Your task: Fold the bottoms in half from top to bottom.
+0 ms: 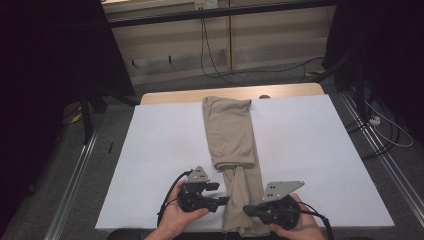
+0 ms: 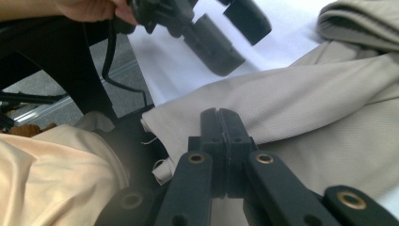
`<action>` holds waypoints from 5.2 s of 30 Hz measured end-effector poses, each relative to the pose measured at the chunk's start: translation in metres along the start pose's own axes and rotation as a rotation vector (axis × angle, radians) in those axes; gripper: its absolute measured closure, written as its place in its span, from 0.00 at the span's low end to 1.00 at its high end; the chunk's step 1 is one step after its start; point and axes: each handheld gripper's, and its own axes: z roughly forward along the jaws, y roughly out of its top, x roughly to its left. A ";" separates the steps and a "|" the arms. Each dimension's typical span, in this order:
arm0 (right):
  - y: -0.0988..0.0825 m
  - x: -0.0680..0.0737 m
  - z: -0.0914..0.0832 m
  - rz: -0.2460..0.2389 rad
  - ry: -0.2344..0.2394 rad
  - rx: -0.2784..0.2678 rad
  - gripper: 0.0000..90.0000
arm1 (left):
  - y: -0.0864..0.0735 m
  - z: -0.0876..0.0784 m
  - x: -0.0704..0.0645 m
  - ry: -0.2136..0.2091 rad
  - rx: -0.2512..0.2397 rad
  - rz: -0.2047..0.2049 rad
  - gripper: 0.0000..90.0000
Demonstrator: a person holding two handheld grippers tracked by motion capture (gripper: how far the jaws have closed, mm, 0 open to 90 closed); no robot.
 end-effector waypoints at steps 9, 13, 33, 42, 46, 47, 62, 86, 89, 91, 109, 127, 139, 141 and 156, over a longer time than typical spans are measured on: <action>0.001 -0.010 -0.027 0.045 -0.025 -0.071 1.00 | 0.000 0.010 -0.009 -0.007 0.031 0.019 0.45; -0.003 -0.016 -0.036 0.065 -0.048 -0.073 1.00 | 0.000 0.011 -0.011 -0.040 0.048 0.037 0.50; -0.036 -0.015 -0.022 0.106 -0.114 0.110 1.00 | -0.008 0.031 -0.045 -0.106 0.144 0.200 0.91; -0.036 -0.009 -0.023 0.089 -0.101 0.116 1.00 | -0.012 0.009 -0.041 -0.112 0.130 0.133 0.99; -0.035 -0.002 -0.025 0.080 -0.103 0.122 1.00 | -0.014 0.005 -0.038 -0.119 0.127 0.104 0.99; -0.035 -0.002 -0.025 0.079 -0.106 0.128 1.00 | -0.014 0.006 -0.037 -0.125 0.126 0.094 0.99; -0.027 -0.027 -0.024 0.140 -0.129 0.063 0.81 | -0.021 0.023 -0.064 -0.160 0.154 0.259 0.74; 0.024 -0.105 0.055 0.130 -0.325 0.073 0.82 | -0.026 0.024 -0.063 -0.204 0.191 0.195 0.90; 0.022 -0.104 0.053 0.134 -0.336 0.071 1.00 | -0.026 0.024 -0.061 -0.200 0.192 0.188 0.96; 0.020 -0.103 0.049 0.140 -0.339 0.073 1.00 | -0.025 0.024 -0.061 -0.185 0.196 0.187 0.98; 0.016 -0.111 0.019 0.157 -0.313 0.033 0.84 | -0.008 0.007 -0.034 -0.080 0.086 0.115 0.59; 0.036 -0.132 0.041 0.096 -0.319 0.002 0.90 | 0.033 0.010 0.060 0.161 -0.049 0.078 0.49; 0.039 -0.138 0.042 0.117 -0.310 0.007 0.94 | 0.039 0.033 0.081 0.210 0.002 0.095 0.52; 0.042 -0.138 0.043 0.114 -0.306 0.013 0.93 | 0.043 0.033 0.082 0.222 -0.011 0.087 0.60; 0.044 -0.139 0.048 0.093 -0.263 -0.011 0.64 | 0.056 0.043 0.096 0.206 -0.038 0.004 0.92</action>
